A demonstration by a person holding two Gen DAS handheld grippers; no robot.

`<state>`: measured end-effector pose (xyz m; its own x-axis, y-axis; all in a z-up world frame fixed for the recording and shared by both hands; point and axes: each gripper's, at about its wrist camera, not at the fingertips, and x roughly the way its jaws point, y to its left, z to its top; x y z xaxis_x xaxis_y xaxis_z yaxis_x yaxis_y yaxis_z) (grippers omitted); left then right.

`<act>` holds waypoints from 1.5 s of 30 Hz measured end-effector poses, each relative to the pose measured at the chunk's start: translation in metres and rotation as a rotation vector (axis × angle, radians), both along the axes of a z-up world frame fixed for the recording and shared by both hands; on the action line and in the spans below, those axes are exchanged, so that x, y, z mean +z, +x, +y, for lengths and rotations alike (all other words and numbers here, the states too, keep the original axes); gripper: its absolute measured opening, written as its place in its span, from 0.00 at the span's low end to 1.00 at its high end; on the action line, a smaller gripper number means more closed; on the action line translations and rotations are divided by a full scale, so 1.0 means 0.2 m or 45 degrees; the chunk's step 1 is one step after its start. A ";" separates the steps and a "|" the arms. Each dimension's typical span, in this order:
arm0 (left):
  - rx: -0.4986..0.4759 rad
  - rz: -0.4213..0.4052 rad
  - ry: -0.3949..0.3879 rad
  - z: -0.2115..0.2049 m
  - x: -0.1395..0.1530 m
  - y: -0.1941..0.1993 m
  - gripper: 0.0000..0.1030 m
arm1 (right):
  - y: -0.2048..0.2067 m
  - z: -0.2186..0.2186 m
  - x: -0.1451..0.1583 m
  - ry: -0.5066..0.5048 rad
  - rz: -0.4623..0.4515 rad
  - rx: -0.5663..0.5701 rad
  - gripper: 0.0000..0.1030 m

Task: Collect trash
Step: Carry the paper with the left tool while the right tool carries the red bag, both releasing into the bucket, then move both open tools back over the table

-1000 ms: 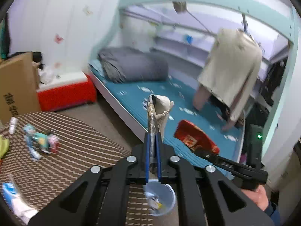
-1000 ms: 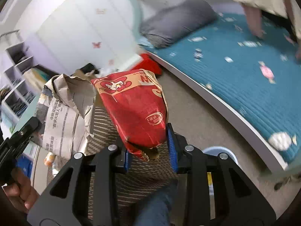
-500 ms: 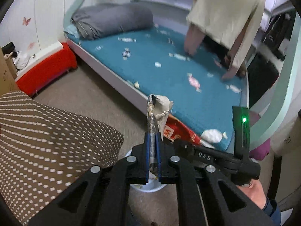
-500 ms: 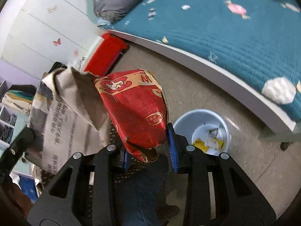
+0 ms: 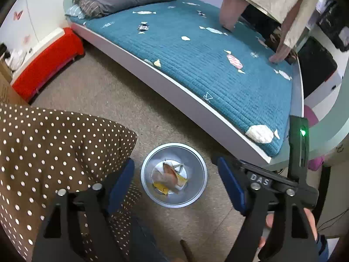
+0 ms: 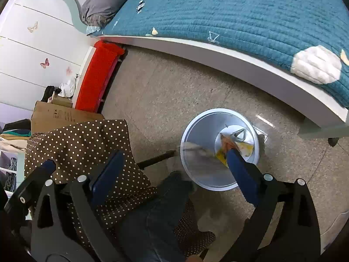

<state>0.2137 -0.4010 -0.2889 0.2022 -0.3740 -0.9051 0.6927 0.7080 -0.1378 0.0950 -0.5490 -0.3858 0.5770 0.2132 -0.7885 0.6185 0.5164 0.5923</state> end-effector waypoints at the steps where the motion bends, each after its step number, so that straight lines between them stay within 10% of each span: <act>1: 0.010 0.001 -0.003 0.01 0.01 0.00 0.79 | 0.00 0.00 0.02 -0.004 -0.001 -0.005 0.94; 21: 0.104 -0.256 -0.210 0.36 0.51 -0.20 0.86 | 0.00 0.22 0.71 -0.304 -0.200 0.020 0.94; 31: 0.253 -0.333 -0.298 0.77 0.75 -0.20 0.86 | 0.14 0.57 1.12 -0.457 -0.361 0.193 0.94; 45: 0.591 -0.517 -0.327 1.51 0.94 -0.20 0.86 | 0.37 1.16 1.31 -0.506 -0.475 0.518 0.94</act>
